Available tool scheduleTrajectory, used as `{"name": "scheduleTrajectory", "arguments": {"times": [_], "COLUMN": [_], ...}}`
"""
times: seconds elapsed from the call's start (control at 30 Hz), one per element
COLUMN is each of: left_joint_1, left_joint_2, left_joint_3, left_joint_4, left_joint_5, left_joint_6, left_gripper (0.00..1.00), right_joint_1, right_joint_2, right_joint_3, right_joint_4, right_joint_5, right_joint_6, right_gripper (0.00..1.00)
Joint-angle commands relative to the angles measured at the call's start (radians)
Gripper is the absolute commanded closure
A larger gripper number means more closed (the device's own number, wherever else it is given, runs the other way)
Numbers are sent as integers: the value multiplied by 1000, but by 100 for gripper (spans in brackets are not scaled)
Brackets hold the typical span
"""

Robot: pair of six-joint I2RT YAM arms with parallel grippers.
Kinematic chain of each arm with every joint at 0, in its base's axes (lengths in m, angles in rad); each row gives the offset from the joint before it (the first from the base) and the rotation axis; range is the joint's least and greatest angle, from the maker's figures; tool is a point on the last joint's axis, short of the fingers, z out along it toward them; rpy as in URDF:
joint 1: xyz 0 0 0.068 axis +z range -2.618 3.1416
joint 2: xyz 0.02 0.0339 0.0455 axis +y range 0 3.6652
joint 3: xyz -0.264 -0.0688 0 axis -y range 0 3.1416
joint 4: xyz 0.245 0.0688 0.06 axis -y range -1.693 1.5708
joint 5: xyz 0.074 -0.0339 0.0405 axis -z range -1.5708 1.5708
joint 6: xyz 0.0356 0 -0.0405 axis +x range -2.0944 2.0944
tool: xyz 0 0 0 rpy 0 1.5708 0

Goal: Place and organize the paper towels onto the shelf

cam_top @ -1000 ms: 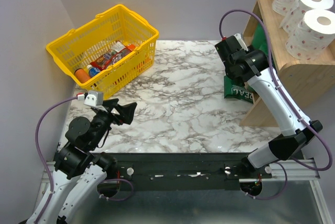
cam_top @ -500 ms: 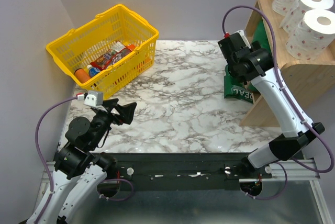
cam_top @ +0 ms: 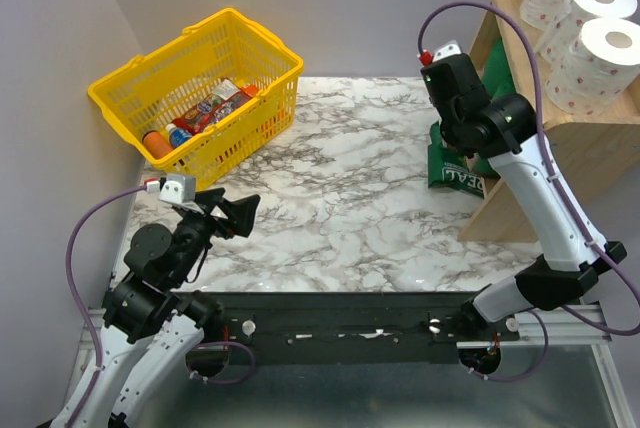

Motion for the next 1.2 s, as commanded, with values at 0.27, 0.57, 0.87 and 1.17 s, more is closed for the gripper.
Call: {"name": "scheduleTrajectory", "arguments": {"times": [0.27,0.57,0.87,1.17], "left_joint_1": [0,-1,-1,-1], "left_joint_2": [-15,-13,-13,-18], "left_joint_3": [2,2,2,1], "left_joint_4": [-21,-21,-21,-20], "left_joint_5": [-36,-35,-36,-35], "left_joint_6": [14,15,15,14], "left_gripper": [1,1,1,1], "right_joint_1": [-3,-93,-122,-170], "right_joint_2": [-4,-54,-76,-77], "right_joint_3": [-299,-434,-480,-509], "right_joint_4": [212,215,140,182], "right_joint_5": [-63,-3,61,80], "right_joint_6": [-58,-6,88,54], "right_gripper": [60,60,58,58]}}
